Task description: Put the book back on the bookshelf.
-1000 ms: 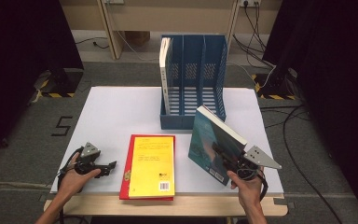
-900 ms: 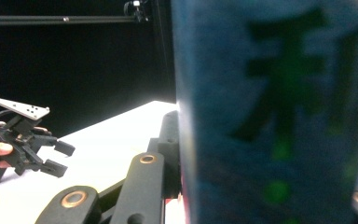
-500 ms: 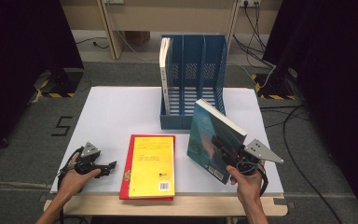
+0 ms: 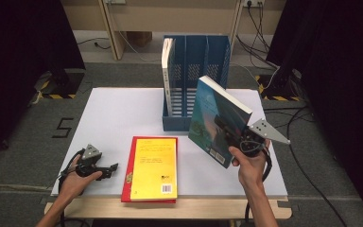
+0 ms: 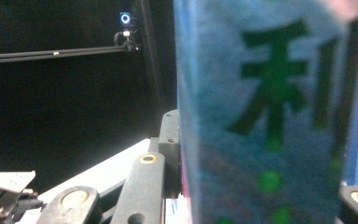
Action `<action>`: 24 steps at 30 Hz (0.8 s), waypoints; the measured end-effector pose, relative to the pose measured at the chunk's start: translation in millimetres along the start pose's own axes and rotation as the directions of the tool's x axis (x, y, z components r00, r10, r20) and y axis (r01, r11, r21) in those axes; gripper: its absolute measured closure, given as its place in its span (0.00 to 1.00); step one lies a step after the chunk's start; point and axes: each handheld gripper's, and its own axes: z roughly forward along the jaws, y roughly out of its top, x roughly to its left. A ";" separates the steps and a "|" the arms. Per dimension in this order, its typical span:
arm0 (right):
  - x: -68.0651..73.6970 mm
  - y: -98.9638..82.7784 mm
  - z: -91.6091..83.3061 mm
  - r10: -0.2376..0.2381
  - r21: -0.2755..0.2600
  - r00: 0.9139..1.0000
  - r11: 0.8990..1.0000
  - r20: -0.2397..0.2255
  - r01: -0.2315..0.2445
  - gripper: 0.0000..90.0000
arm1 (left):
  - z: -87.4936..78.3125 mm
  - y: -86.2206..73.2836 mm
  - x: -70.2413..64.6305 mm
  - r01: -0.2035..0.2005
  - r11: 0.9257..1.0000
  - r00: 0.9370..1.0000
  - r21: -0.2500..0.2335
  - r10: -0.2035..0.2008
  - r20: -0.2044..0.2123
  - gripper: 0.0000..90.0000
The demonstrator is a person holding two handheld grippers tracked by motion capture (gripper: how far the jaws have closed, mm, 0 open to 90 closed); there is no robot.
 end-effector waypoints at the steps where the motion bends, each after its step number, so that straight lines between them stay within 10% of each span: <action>1: 0.0 3.2 3.2 -0.001 -0.002 1.000 1.000 -0.001 0.001 0.82 | 0.0 0.0 0.0 0.000 1.000 1.000 0.000 0.000 0.000 0.15; 24: -15.9 32.0 64.7 0.053 -0.037 0.998 0.998 0.046 -0.051 0.83 | 0.1 0.0 0.0 0.000 1.000 1.000 0.000 0.000 0.000 0.15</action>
